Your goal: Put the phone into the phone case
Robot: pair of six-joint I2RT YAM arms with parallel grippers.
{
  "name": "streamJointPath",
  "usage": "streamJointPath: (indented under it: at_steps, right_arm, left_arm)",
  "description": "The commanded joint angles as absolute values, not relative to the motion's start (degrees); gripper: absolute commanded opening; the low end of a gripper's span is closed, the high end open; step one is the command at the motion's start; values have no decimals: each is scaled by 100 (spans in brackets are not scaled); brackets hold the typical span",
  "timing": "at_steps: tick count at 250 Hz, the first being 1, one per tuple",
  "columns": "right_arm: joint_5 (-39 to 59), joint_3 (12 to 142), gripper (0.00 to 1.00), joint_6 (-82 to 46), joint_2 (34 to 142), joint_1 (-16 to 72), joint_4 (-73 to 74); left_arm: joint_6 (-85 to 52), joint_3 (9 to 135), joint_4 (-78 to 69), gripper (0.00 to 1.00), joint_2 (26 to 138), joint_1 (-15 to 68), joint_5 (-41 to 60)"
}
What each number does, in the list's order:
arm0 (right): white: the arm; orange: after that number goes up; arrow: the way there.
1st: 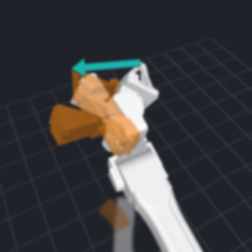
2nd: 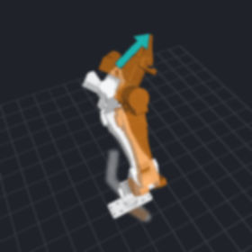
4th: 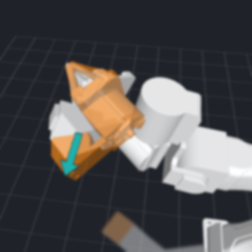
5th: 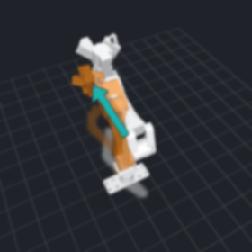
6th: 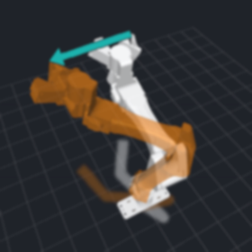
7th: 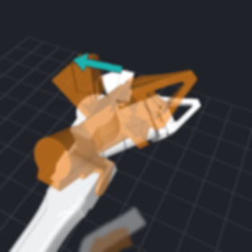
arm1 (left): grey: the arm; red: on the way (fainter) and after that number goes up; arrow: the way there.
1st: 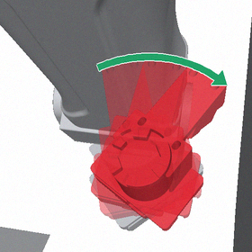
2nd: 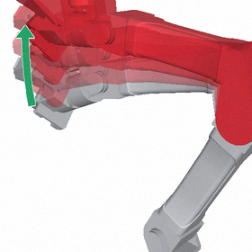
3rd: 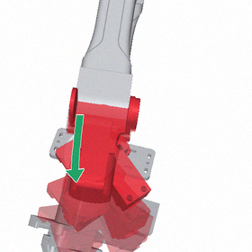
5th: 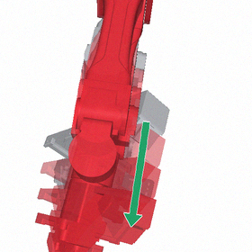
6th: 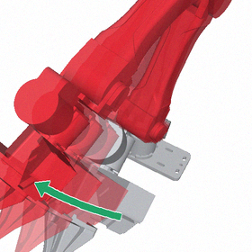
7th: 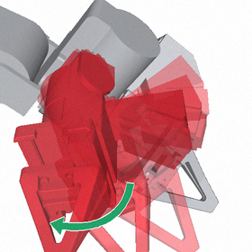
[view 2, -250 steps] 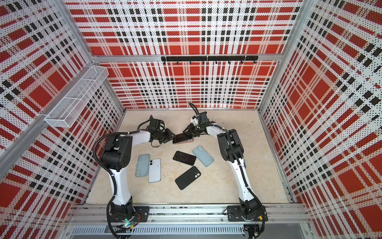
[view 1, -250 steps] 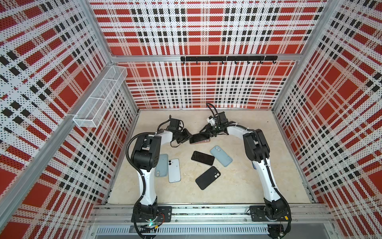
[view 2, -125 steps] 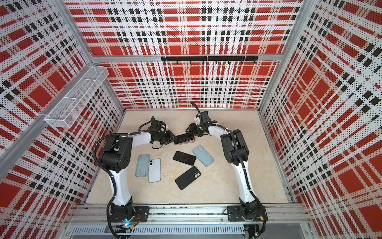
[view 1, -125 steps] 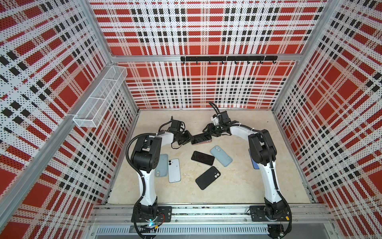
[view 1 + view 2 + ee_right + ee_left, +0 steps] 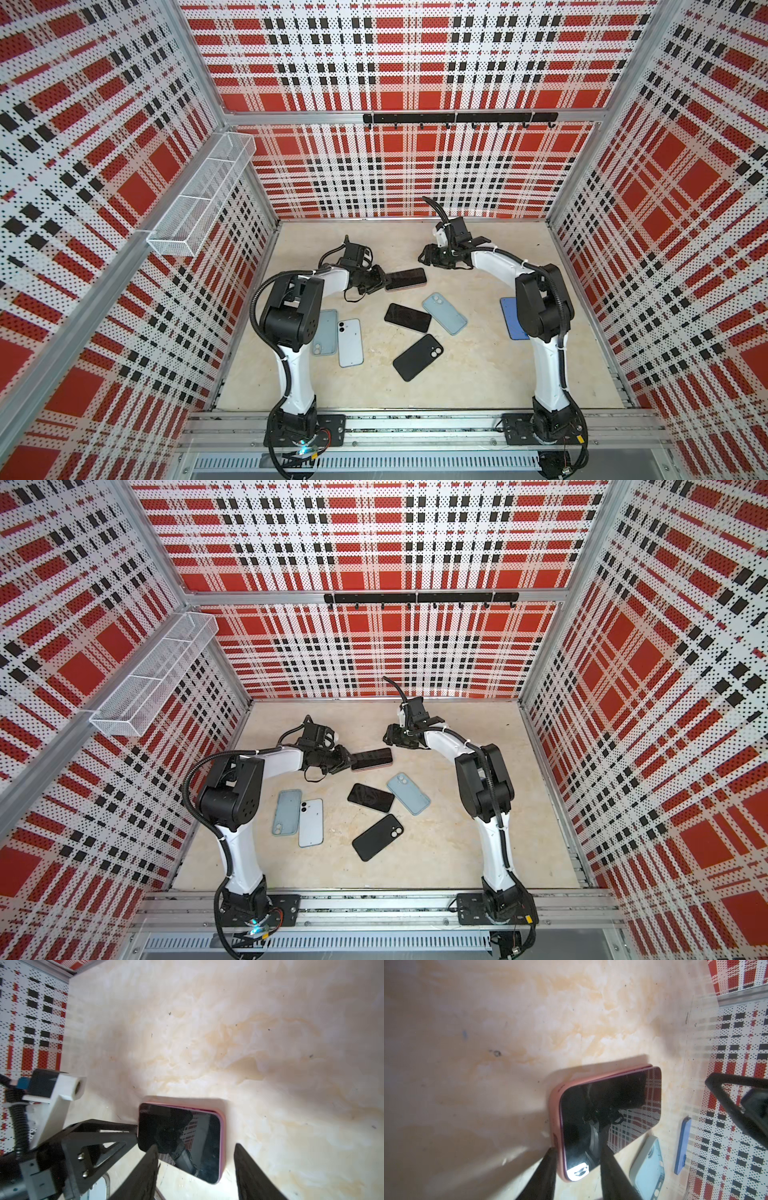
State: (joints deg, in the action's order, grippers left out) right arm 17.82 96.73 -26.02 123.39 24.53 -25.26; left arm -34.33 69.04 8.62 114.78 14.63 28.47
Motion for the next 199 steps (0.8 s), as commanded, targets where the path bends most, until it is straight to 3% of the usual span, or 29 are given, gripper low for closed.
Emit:
streamJointPath:
  at_steps: [1, 103, 199]
  right_arm:
    - [1744, 9733, 59, -2285, 12630, 2534, -2840]
    - [771, 10410, 59, -1692, 13419, 2955, -4069]
    - [-103, 10010, 57, -1489, 13455, 3494, -4092]
  left_arm:
    - [-3379, 6978, 892, 37, 11416, 1523, 2878]
    - [-3430, 6961, 910, 34, 11602, 1505, 2778]
    - [-3411, 7041, 942, 34, 11691, 1479, 2872]
